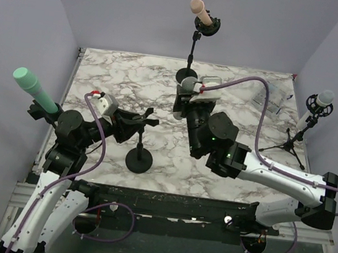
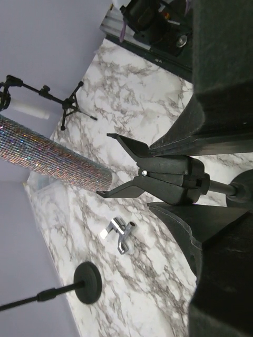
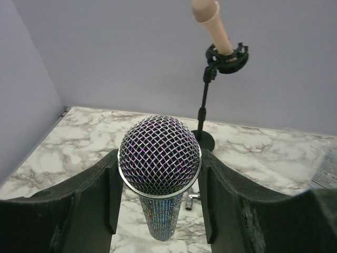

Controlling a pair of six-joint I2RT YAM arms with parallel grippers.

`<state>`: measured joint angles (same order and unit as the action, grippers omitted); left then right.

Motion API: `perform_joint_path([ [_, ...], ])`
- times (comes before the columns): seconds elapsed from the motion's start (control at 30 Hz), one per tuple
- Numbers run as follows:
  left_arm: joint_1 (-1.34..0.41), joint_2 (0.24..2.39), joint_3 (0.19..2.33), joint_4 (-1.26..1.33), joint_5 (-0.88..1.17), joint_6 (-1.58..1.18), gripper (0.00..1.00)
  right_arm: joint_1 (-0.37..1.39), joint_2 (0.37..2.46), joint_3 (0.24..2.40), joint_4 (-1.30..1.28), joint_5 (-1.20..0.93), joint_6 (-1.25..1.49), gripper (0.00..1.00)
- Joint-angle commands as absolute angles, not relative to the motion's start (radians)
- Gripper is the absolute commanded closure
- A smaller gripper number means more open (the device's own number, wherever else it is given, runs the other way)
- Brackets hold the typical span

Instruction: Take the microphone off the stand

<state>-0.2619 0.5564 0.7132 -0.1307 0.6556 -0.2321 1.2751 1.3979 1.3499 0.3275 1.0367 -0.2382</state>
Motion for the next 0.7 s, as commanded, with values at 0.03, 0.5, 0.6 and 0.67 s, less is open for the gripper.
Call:
perform_joint_path([
  [0.03, -0.393, 0.662, 0.777, -0.103, 0.64, -0.295, 1.0, 1.216, 1.285, 1.293, 0.333, 1.081, -0.222, 0.99],
  [0.5, -0.763, 0.991, 0.971, 0.029, 0.457, -0.262, 1.0, 1.17, 1.098, 1.252, 0.233, 1.088, -0.207, 0.99],
  [0.6, -0.786, 1.019, 0.968, 0.055, 0.417, -0.246, 1.0, 1.168, 1.075, 1.254, 0.197, 1.071, -0.187, 0.99],
  [0.67, -0.795, 1.028, 0.973, 0.074, 0.393, -0.236, 1.0, 1.168, 1.064, 1.255, 0.184, 1.055, -0.181, 0.99],
])
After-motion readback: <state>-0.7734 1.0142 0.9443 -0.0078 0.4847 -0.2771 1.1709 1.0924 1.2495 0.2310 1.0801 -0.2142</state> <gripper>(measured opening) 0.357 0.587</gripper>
